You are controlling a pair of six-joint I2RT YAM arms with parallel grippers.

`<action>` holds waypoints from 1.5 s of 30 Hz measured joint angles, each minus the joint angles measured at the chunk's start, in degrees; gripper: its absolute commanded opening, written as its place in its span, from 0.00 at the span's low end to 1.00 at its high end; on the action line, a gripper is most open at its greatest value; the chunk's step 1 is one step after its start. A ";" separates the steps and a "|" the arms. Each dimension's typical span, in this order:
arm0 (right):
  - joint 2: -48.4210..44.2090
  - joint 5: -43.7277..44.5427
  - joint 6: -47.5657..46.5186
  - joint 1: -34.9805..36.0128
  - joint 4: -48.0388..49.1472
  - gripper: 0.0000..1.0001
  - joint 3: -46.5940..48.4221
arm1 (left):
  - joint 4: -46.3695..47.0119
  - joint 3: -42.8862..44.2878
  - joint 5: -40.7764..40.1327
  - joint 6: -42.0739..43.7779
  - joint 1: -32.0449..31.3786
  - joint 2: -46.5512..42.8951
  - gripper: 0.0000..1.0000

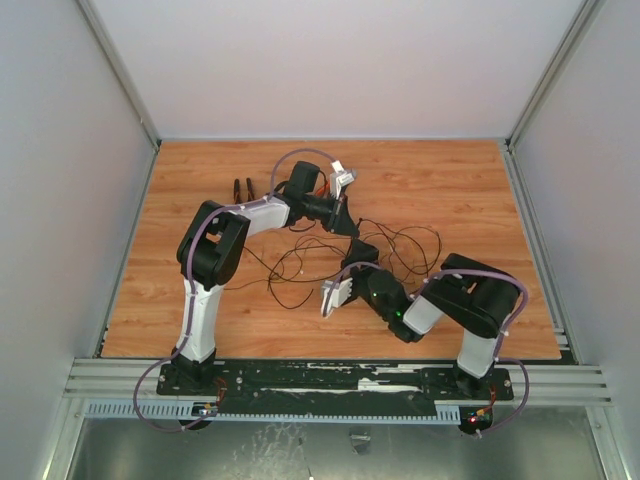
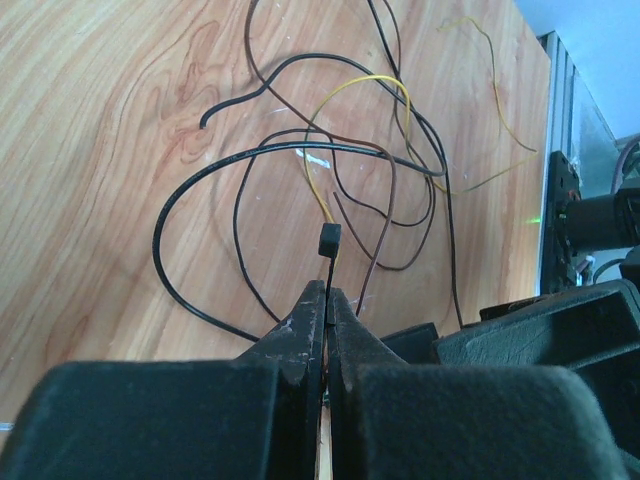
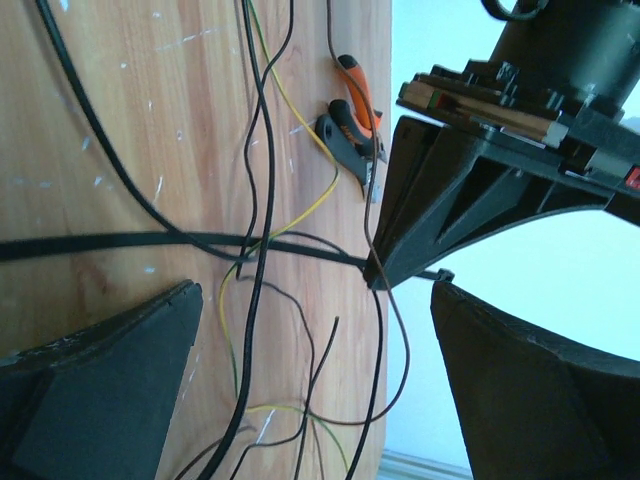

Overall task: Zip-tie the wires
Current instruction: Tie the cable at the center of the board.

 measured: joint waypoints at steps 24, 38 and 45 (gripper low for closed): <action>6.82 -1.77 -4.94 2.16 8.90 0.99 2.45 | -0.31 0.22 0.98 -0.85 0.00 0.00 0.00; 6.73 -1.84 -5.53 2.71 9.38 0.99 1.86 | -0.57 0.59 1.01 -1.09 0.00 0.00 0.00; 4.09 -2.16 -4.28 2.71 4.31 0.99 1.97 | -0.76 0.59 1.01 -1.18 0.00 0.00 0.00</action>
